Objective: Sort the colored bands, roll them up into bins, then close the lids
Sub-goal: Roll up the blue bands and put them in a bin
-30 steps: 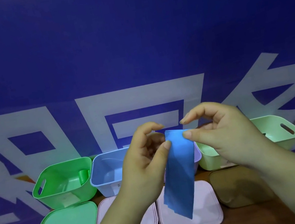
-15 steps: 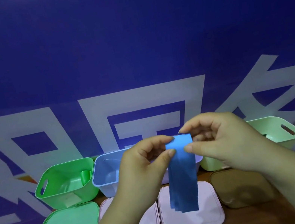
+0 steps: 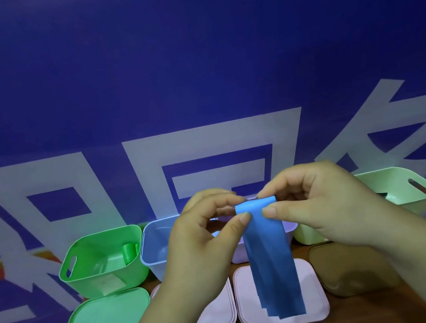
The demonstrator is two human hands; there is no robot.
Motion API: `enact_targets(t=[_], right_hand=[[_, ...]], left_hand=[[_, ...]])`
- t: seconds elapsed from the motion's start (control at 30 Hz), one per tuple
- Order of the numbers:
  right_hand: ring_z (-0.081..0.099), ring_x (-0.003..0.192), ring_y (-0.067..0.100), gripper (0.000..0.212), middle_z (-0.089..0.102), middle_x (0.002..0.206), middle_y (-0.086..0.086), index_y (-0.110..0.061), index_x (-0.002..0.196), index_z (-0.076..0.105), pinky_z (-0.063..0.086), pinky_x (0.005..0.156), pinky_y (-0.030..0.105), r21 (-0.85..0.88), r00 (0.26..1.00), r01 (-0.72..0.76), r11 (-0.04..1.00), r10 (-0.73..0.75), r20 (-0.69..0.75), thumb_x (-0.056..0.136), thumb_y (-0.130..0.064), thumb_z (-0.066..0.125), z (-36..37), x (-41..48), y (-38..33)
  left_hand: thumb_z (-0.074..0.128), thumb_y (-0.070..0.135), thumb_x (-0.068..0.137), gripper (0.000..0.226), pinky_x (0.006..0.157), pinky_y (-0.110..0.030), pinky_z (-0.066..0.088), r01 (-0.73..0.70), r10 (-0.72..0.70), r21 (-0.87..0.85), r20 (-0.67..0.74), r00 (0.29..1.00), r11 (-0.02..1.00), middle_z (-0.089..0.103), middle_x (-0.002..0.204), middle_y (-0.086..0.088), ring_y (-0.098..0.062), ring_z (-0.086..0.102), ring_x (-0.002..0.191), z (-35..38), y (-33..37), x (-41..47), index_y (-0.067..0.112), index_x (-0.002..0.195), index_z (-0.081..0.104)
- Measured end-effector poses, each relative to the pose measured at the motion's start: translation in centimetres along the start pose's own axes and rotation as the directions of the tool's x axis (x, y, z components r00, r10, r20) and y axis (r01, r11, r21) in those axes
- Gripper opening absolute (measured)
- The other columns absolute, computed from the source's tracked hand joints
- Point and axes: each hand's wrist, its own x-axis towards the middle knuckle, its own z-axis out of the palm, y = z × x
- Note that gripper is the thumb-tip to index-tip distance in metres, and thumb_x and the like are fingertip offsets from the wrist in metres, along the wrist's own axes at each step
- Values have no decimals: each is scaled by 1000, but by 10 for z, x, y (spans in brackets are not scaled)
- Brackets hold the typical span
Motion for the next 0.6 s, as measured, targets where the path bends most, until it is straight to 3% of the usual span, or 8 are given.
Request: enact_targets(t=[0.17,0.27,0.37,0.47,0.6], right_hand=[[70,81,8,14,74,86,-13,-32,93,75,57,69,22,23,1000,-1,1000,1,19,82,-22,76,10,-3,-6],[70,80,12,12,74,85,-8,-31,92,75,60,73,29,52,999,-18,998,17,32,83,-23,76,18,-4,-8],[70,83,16,10,74,87,-5,-30,92,75,60,79,38,81,998,-24,996,20,53,84,-24,74,24,-5,-13],[69,88,14,11,73,90,-8,-31,92,75,60,80,38,59,999,2,998,-4,40,85,-22,74,29,-5,-17],[69,94,13,26,72,99,-11,-32,99,74,60,82,32,112,998,57,992,-52,-46,80,-14,78,30,-9,-21]], left_hand=[[75,11,85,30,75,-25,56,34,-33,-111,15,999,993,75,91,10,-16,71,90,-11,2,-10,39,96,73],[74,21,82,24,80,-33,57,-13,14,-126,9,1000,992,75,93,5,-21,71,90,-18,1,-13,37,100,73],[71,16,82,25,77,-33,53,-45,48,-153,10,999,987,69,86,-2,-20,65,82,-25,1,-15,31,102,70],[69,13,84,22,71,-34,53,-73,77,-129,21,997,989,66,83,-4,-23,61,78,-30,6,-16,33,94,70],[70,0,87,26,53,-19,51,23,-26,-209,-11,1000,978,66,73,1,-10,61,66,-31,14,-18,26,85,73]])
